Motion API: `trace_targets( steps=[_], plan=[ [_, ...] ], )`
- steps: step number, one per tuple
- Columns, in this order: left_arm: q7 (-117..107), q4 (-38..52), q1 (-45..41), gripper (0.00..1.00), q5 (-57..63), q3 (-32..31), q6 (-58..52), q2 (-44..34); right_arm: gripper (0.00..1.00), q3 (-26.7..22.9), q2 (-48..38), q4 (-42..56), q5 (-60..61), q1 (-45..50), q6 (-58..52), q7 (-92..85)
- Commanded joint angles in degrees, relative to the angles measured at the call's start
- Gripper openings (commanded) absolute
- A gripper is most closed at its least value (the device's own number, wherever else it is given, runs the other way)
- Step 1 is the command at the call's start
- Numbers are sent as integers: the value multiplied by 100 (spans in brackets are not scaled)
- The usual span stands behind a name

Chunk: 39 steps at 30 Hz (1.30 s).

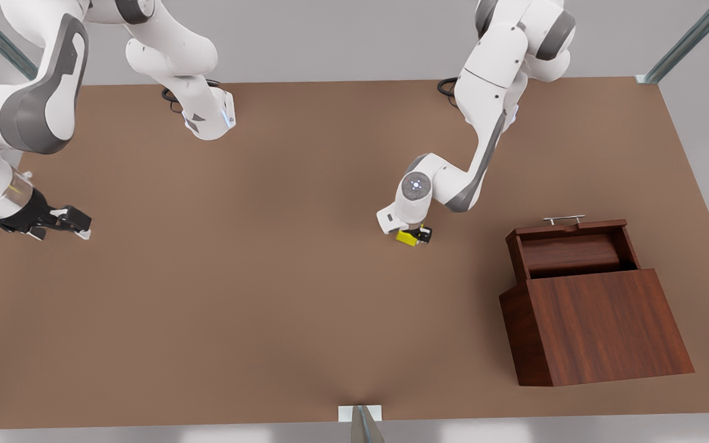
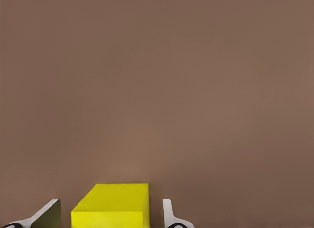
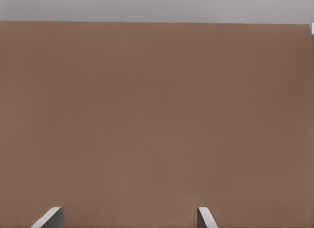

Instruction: Open the drawer with left arm, place the square in the middle with right arm, and place the square in the drawer with left arm

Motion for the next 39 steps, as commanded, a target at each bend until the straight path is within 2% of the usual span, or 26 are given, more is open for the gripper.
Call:
trace_targets(
  steps=[1,7,15,17,21,30,35,39],
  plan=[
    [2,-62,0,100,17,0,30,-26,100,-1,-1,3,0,-20,-4,-4],
    [-7,-388,0,100,17,0,198,-114,100,-18,-1,38,-35,-82,-4,5],
    [-209,-397,-79,100,17,-9,532,281,100,-9,8,30,-27,-38,5,5],
    [-209,-397,-79,82,17,0,523,273,100,-9,17,38,-26,-38,5,5],
    [-209,-397,-79,70,17,0,514,273,100,-9,34,38,-18,-46,31,5],
    [-192,-344,-79,70,17,18,391,115,100,-9,52,38,-9,-38,84,5],
    [-78,-124,-62,71,8,158,-654,-676,100,-9,52,38,9,-29,84,5],
    [344,227,-44,71,-45,606,-1445,-1221,100,-9,52,38,9,-20,84,5]
  ],
)
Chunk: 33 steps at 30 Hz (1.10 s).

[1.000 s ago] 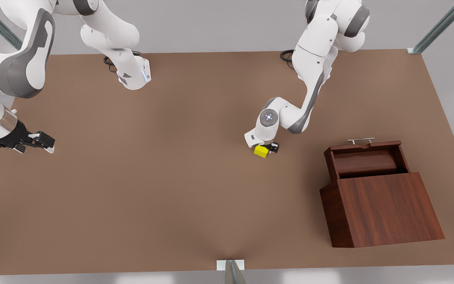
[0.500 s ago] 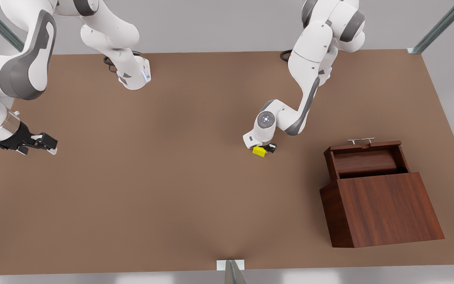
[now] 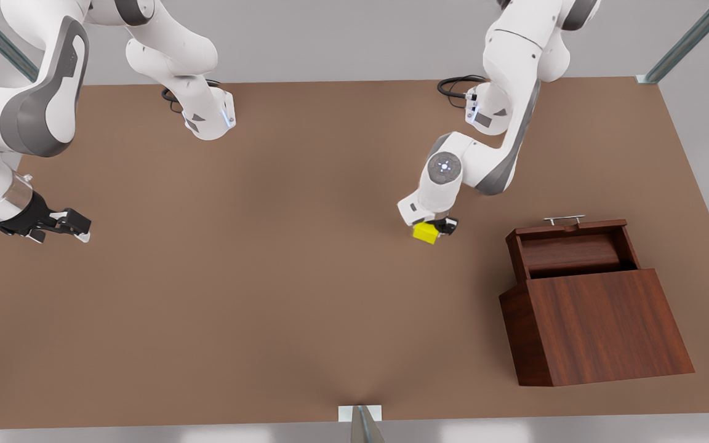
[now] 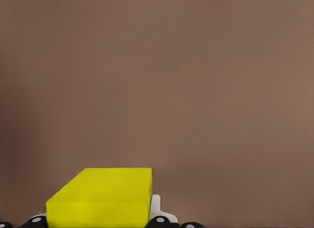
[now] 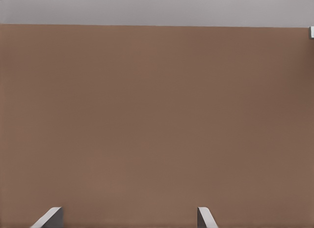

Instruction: Open the drawer with left arm, place the square in the middle with right arm, and place the square in the drawer with left arm

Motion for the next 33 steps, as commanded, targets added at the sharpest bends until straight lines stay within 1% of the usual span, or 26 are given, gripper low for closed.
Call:
trace_targets(
  steps=[1,2,3,4,6,7,8,10,12,16,19,20,21,27,28,29,31,32,33],
  plan=[
    [227,45,-29,71,-162,186,-112,-76,100,0,0,0,0,0,0,0],
    [437,115,-21,71,-232,344,-262,-120,100,0,0,0,0,0,0,0],
    [1150,221,-29,71,-522,837,-649,-252,100,0,0,0,18,0,0,0],
    [1519,238,-29,71,-540,1127,-834,-366,100,9,0,0,-35,0,0,0],
    [2248,230,-29,71,-549,1725,-1115,-516,100,9,8,0,-17,-18,9,0],
    [2793,195,-38,71,-549,2129,-1168,-525,100,9,0,0,18,-35,0,0],
    [3145,177,-38,71,-549,2393,-1168,-507,100,9,-9,9,18,-26,0,0],
    [3567,159,-21,71,-549,2806,-1168,-446,100,9,-44,9,-44,-9,0,-9],
    [3822,168,58,71,-549,3061,-1054,-253,100,17,-35,97,-35,-9,-26,-17],
    [4191,177,550,71,-698,3131,-694,152,100,26,0,97,18,18,0,0],
    [4218,177,638,72,-742,3131,-623,196,100,26,44,97,26,18,0,0],
    [4218,177,647,79,-751,3131,-623,205,100,26,35,97,44,18,-9,0],
    [4218,203,638,100,-786,3131,-623,292,100,26,26,106,44,18,-9,0],
    [4209,230,621,100,-892,3140,-693,337,100,35,43,185,62,26,0,9],
    [4095,361,603,100,-883,3123,-746,293,100,35,35,185,62,26,0,0],
    [3499,826,603,100,-891,3088,-1272,293,100,35,35,185,62,26,-9,0],
    [2522,1662,551,100,-892,2947,-1862,222,100,35,35,185,62,35,0,9],
    [2136,2084,577,100,-883,2737,-2170,74,100,44,44,176,70,35,0,9],
    [1705,2146,577,100,-892,2622,-2170,-165,100,44,52,176,70,35,0,0]
  ],
)
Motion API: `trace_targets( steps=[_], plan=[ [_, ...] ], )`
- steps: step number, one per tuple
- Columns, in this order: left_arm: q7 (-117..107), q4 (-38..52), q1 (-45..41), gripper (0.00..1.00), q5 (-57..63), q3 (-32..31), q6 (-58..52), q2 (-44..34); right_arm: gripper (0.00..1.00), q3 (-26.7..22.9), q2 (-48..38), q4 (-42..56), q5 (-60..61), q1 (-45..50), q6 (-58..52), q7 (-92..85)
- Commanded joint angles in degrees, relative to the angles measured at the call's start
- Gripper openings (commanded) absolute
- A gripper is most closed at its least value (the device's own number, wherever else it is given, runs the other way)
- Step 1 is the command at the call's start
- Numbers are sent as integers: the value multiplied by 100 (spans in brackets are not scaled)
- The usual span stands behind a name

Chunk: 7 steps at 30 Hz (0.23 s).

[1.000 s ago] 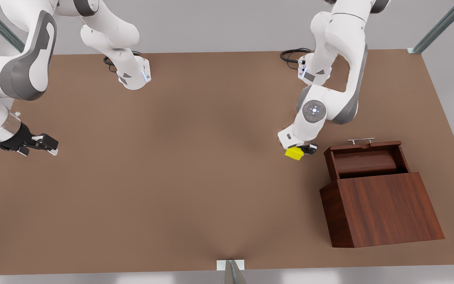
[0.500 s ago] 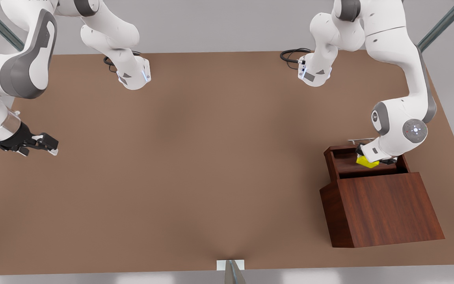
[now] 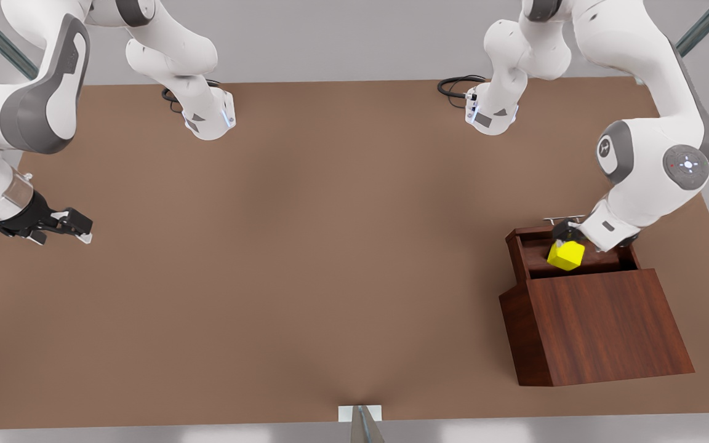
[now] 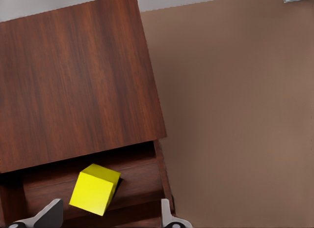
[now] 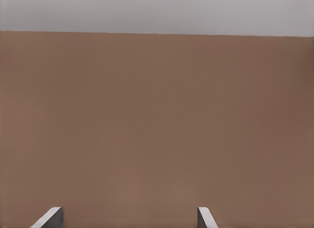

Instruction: Open the drawer with left arm, place the square in the middle with right arm, and place the square in the drawer with left arm

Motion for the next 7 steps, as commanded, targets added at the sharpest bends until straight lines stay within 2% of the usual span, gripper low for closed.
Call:
trace_targets(
  steps=[1,3,4,5,7],
  plan=[
    [-160,104,54,100,-1,-226,-4,-17,100,0,0,0,0,0,0,4],
    [-424,587,1908,100,377,-2326,-136,-52,100,-9,8,0,9,0,0,4],
    [-433,605,2462,100,755,-3030,-110,-70,100,0,8,0,9,0,0,4],
    [-459,588,2805,100,949,-3435,-83,-114,100,0,17,0,9,0,0,-5],
    [-547,535,2876,100,1028,-3523,-74,-166,100,0,17,0,9,0,0,4]
  ],
)
